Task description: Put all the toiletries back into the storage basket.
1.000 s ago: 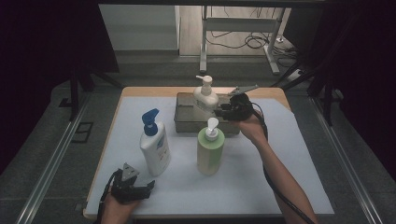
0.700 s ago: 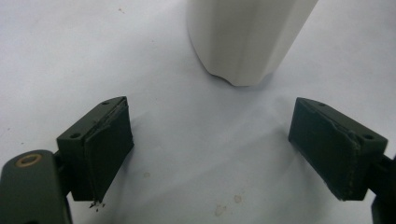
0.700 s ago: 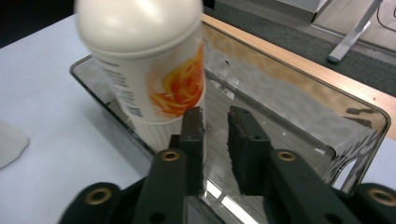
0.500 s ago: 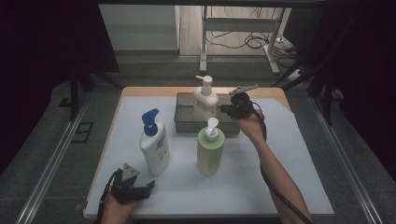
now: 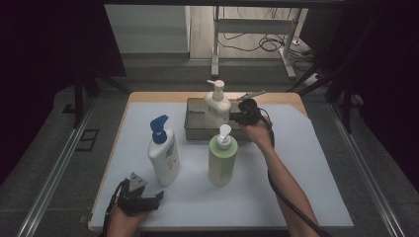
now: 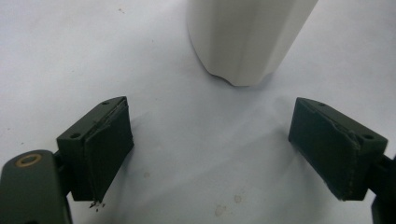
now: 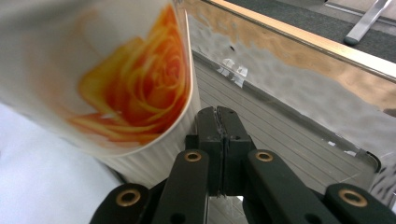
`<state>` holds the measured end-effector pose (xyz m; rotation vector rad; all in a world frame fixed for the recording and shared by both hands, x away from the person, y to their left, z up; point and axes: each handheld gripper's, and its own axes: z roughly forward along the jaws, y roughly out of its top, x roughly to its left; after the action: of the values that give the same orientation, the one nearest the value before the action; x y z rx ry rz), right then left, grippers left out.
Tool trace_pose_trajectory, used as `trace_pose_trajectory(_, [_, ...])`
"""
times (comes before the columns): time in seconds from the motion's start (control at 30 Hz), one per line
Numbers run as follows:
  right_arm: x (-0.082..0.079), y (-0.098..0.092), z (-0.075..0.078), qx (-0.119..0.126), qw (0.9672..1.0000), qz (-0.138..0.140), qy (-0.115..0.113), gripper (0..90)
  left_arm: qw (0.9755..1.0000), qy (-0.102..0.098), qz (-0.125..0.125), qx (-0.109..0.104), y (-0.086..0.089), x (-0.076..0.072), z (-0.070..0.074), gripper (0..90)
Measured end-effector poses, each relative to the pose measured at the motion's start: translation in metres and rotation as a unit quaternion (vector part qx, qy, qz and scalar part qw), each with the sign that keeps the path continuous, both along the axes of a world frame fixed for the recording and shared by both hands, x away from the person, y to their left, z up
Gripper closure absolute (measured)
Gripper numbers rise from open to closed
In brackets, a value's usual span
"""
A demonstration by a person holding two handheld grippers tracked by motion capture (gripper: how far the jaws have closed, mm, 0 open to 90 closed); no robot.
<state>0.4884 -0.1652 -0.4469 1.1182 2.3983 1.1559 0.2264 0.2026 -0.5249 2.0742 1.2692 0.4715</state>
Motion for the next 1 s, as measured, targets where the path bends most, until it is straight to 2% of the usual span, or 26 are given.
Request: trace_pose_trajectory(1.0, [0.004, 0.037, -0.012, -0.003, 0.9995, 0.029, 0.013, 87.9, 1.0000, 0.000, 0.000, -0.001, 0.000, 0.000, 0.000, 13.1])
